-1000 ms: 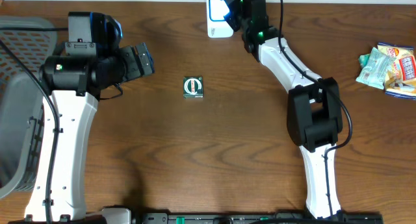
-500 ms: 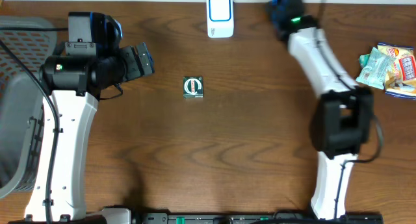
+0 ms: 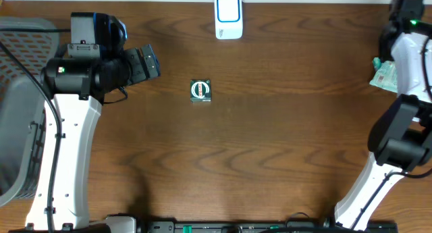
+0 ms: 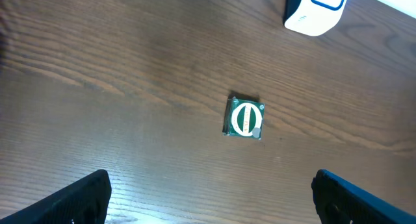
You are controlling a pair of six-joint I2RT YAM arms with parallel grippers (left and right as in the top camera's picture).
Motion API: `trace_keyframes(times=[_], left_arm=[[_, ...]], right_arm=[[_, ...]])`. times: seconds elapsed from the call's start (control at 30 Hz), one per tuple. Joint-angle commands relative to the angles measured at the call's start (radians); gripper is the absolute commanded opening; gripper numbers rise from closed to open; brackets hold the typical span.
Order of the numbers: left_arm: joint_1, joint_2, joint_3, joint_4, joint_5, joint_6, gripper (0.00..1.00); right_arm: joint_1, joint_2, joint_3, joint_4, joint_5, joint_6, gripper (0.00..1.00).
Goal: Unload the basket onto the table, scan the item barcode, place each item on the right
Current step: 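Carry the orange pack right and drop it on the item pile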
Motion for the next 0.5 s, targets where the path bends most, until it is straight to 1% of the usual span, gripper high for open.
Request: trace_keyframes(times=[0.0, 0.03, 0.07, 0.13, 0.23, 0.27, 0.3, 0.47], left_arm=[[0.003, 0.001, 0.004, -0.003, -0.003, 0.006, 0.98], [0.003, 0.001, 0.004, -0.003, -0.003, 0.006, 0.98], [0.003, 0.001, 0.004, -0.003, -0.003, 0.006, 0.98], [0.004, 0.001, 0.004, -0.003, -0.003, 0.006, 0.98], [0.003, 0.001, 0.004, -0.003, -0.003, 0.006, 0.98], [0.003, 0.001, 0.004, -0.003, -0.003, 0.006, 0.98], [0.004, 0.001, 0.004, -0.003, -0.003, 0.006, 0.98], [0.004, 0.001, 0.004, -0.003, -0.003, 0.006, 0.98]], right_arm=[[-0.043, -0.01, -0.026, -0.011, -0.003, 0.116, 0.68], [-0.049, -0.01, -0.029, -0.013, -0.021, 0.121, 0.86], [-0.057, -0.01, -0.037, -0.013, -0.058, 0.121, 0.99], [-0.064, -0.01, -0.05, -0.012, -0.127, 0.121, 0.99], [-0.069, -0.01, -0.061, -0.011, -0.308, 0.12, 0.99], [-0.069, -0.01, -0.061, -0.008, -0.412, 0.12, 0.99], [-0.068, -0.01, -0.061, -0.007, -0.465, 0.12, 0.99], [-0.034, -0.01, -0.061, 0.008, -0.881, 0.121, 0.99]])
